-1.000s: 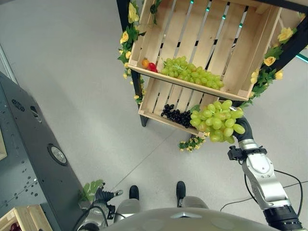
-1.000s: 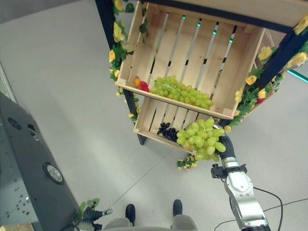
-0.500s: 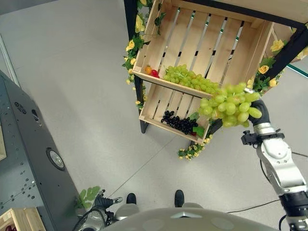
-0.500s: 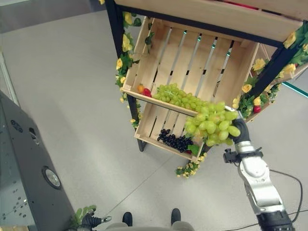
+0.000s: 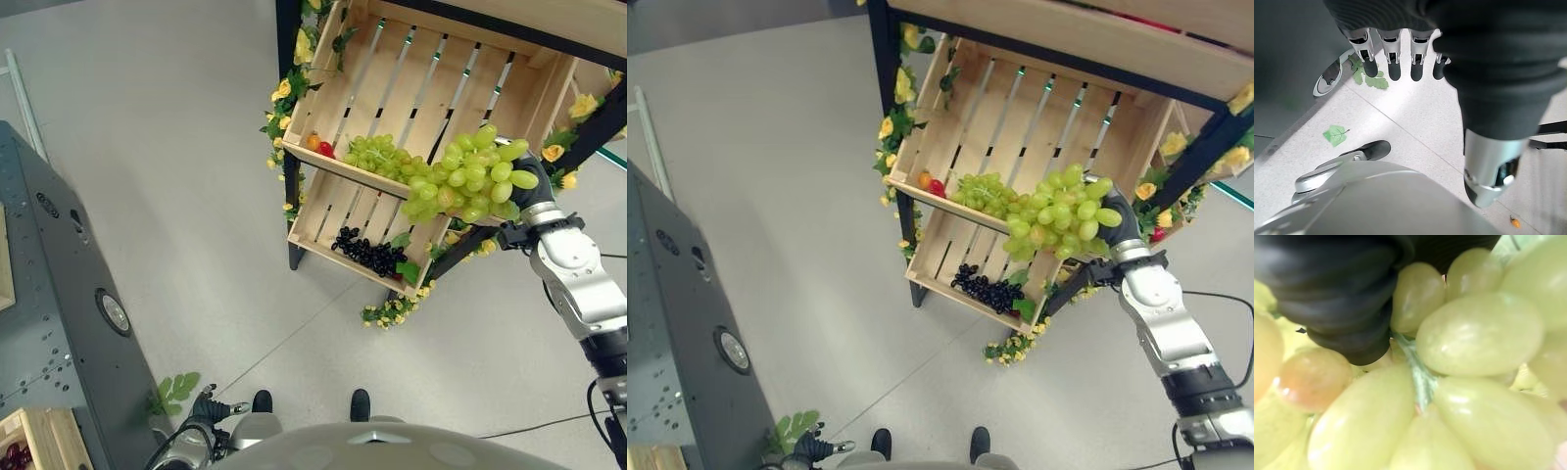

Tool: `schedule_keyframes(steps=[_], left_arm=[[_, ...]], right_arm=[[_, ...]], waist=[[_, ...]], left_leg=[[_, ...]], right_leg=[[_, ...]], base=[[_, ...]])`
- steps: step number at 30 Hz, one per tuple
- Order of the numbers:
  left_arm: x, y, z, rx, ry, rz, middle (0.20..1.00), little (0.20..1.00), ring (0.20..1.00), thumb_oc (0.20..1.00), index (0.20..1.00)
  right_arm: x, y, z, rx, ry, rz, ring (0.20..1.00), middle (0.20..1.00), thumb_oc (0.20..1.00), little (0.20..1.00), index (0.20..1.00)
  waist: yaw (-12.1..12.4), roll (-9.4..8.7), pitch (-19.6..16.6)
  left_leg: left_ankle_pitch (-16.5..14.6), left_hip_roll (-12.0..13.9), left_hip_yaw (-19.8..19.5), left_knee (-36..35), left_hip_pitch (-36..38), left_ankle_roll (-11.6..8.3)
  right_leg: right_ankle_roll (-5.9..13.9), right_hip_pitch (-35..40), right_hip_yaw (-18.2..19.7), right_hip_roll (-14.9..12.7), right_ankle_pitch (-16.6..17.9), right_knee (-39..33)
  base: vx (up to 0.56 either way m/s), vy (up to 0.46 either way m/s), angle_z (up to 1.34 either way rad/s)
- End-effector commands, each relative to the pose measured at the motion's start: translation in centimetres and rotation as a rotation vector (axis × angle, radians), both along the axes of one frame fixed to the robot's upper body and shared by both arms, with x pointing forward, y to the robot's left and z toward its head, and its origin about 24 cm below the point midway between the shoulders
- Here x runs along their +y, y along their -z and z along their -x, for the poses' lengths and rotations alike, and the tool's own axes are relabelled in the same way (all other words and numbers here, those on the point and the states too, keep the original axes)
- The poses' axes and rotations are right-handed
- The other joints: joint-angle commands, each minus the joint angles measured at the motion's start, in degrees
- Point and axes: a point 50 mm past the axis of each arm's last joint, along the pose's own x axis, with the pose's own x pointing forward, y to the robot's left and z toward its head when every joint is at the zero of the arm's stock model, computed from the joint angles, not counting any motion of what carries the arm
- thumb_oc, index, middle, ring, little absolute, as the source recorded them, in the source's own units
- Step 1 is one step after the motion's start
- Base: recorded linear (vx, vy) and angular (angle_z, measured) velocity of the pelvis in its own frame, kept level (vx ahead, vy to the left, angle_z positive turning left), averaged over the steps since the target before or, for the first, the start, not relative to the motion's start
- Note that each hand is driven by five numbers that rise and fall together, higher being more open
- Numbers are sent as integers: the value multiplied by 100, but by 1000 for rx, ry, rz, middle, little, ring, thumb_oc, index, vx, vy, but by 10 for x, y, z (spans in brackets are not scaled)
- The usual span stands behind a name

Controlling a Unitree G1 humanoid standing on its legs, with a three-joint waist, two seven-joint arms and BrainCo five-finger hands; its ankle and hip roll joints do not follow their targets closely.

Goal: Pick up the fruits from the basket on one side to the basket on the other side

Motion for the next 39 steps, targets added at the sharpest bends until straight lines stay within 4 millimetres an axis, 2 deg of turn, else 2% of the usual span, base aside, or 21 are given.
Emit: schedule_keyframes(steps=[1, 6, 9, 10, 11, 20, 26, 33, 37, 39], left_arm=[[-17, 2, -14, -3, 64, 32, 1000, 1000, 1000, 1000, 1000], [-15, 0, -19, -16, 56, 31, 1000, 1000, 1000, 1000, 1000], [-10, -2, -24, -31, 55, 20, 1000, 1000, 1000, 1000, 1000], [-11, -2, -24, -32, 53, 22, 1000, 1000, 1000, 1000, 1000], [-9, -3, -28, -41, 60, 17, 1000, 1000, 1000, 1000, 1000], [-4, -8, -37, -74, 50, 18, 1000, 1000, 1000, 1000, 1000], [0, -9, -39, -81, 41, 10, 1000, 1000, 1000, 1000, 1000], [3, -10, -40, -77, 64, -9, 1000, 1000, 1000, 1000, 1000], [1, -11, -44, -79, 84, -14, 1000, 1000, 1000, 1000, 1000], [1, -11, -45, -84, 85, -14, 1000, 1000, 1000, 1000, 1000]], right_arm=[[-3, -69, -13, -211, 0, 8, 200, 200, 200, 200, 200], [-8, -86, -27, -211, 33, 32, 200, 200, 200, 200, 200], [-12, -105, -36, -224, 78, 79, 200, 200, 200, 200, 200], [-12, -106, -37, -226, 76, 80, 200, 200, 200, 200, 200], [-15, -116, -41, -234, 103, 102, 200, 200, 200, 200, 200], [-30, -155, -60, -251, 242, 72, 200, 200, 200, 200, 200], [-58, -174, -60, -245, 406, 65, 200, 200, 200, 200, 200], [-98, -187, -49, -209, 621, 20, 200, 200, 200, 200, 200], [-109, -189, -46, -174, 693, 29, 200, 200, 200, 200, 200], [-109, -187, -47, -154, 693, 52, 200, 200, 200, 200, 200]], waist=[[228, -133, 127], [302, -187, 227], [373, -251, 306], [361, -244, 308], [404, -281, 352], [538, -366, 535], [622, -383, 578], [680, -393, 596], [674, -377, 604], [681, -370, 629]], left_leg=[[-291, -84, -8, 6, -129, 98], [-228, -82, -75, 10, -279, 89], [-186, -75, -130, 15, -385, 77], [-185, -75, -132, 16, -389, 76], [-164, -71, -166, 19, -457, 66], [-74, -97, -322, 19, -704, 48], [-36, -102, -426, 6, -809, 33], [-3, -110, -553, 6, -915, 14], [-3, -124, -619, 6, -967, 8], [22, -123, -636, 6, -1002, -2]], right_leg=[[332, 4, -196, -149, -121, 25], [328, -79, -254, -156, -110, 25], [328, -145, -305, -165, -96, 25], [327, -147, -306, -165, -96, 25], [324, -190, -322, -165, -91, 25], [314, -306, -472, -188, -69, 25], [315, -345, -563, -194, -82, 25], [318, -380, -654, -194, -110, 25], [318, -396, -703, -196, -120, 25], [308, -407, -729, -197, -117, 25]], base=[[-13, 2, 11], [-19, -4, 11], [-10, -4, 0], [-24, -17, 6], [-17, -20, 13], [-4, -6, 9], [11, 0, 8], [16, -3, 10], [11, -2, 10], [-5, 1, 8]])
